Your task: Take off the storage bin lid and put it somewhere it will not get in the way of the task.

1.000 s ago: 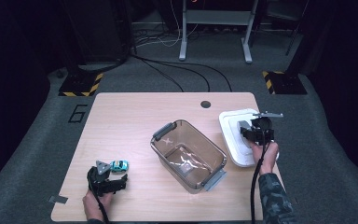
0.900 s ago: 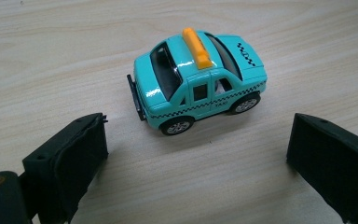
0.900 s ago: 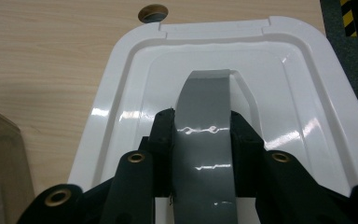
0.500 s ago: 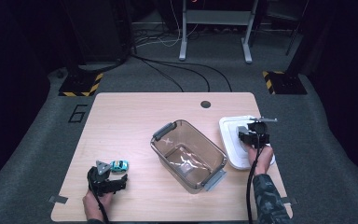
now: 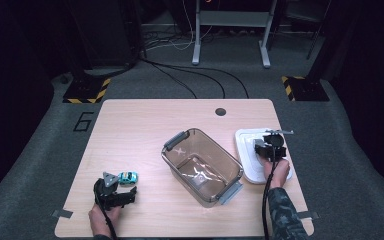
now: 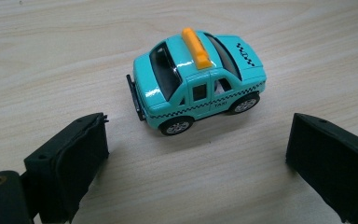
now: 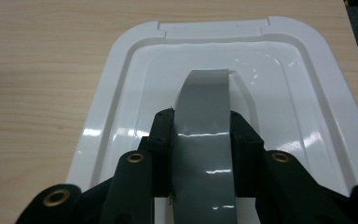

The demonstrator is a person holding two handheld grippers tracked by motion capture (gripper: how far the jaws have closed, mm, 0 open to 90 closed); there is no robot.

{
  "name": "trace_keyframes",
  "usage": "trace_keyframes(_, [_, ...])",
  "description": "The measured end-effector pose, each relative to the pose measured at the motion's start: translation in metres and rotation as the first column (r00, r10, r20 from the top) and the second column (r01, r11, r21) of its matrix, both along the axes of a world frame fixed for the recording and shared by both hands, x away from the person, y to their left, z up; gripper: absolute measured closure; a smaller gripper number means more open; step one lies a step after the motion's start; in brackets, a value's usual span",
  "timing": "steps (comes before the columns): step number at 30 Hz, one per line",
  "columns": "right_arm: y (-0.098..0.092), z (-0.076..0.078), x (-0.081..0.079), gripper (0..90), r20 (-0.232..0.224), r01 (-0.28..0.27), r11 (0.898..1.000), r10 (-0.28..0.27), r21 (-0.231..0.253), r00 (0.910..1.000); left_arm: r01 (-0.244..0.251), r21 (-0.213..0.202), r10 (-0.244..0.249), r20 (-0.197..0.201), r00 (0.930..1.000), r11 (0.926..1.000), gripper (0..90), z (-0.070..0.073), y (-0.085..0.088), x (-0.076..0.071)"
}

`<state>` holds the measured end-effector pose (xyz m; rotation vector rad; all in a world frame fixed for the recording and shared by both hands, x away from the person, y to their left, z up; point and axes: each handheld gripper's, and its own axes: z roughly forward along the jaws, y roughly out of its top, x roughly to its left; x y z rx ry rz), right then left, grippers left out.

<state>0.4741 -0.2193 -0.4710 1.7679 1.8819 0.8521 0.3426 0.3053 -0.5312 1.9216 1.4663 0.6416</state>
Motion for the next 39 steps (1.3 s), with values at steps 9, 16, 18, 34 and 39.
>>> trace_keyframes(9, [0.005,-0.012,0.003,66.5,-0.037,0.003,1.0,-0.003,0.003,0.9993,-0.001,0.0,0.001,0.0,1.0,1.0,5.2,0.0,0.0,0.0])
trace_keyframes(16, [0.005,-0.018,0.004,65.1,-0.058,-0.011,1.0,0.01,-0.012,0.9983,-0.002,0.001,0.002,0.0,1.0,1.0,5.1,0.0,0.0,0.0])
trace_keyframes(18, [0.004,-0.017,0.004,62.9,-0.057,-0.008,1.0,0.007,-0.005,0.9983,-0.002,0.001,0.002,0.0,1.0,1.0,5.1,0.0,0.0,0.0])
trace_keyframes(34, [-0.006,-0.003,-0.023,18.3,-0.019,-0.083,0.996,0.084,0.037,0.9963,-0.003,0.002,0.003,0.001,1.0,1.0,5.1,0.0,0.0,0.0])
trace_keyframes(39, [0.0,0.003,-0.04,12.3,-0.006,-0.115,0.993,0.115,-0.004,0.9933,-0.004,0.002,0.004,0.001,1.0,1.0,5.1,0.0,0.0,0.0])
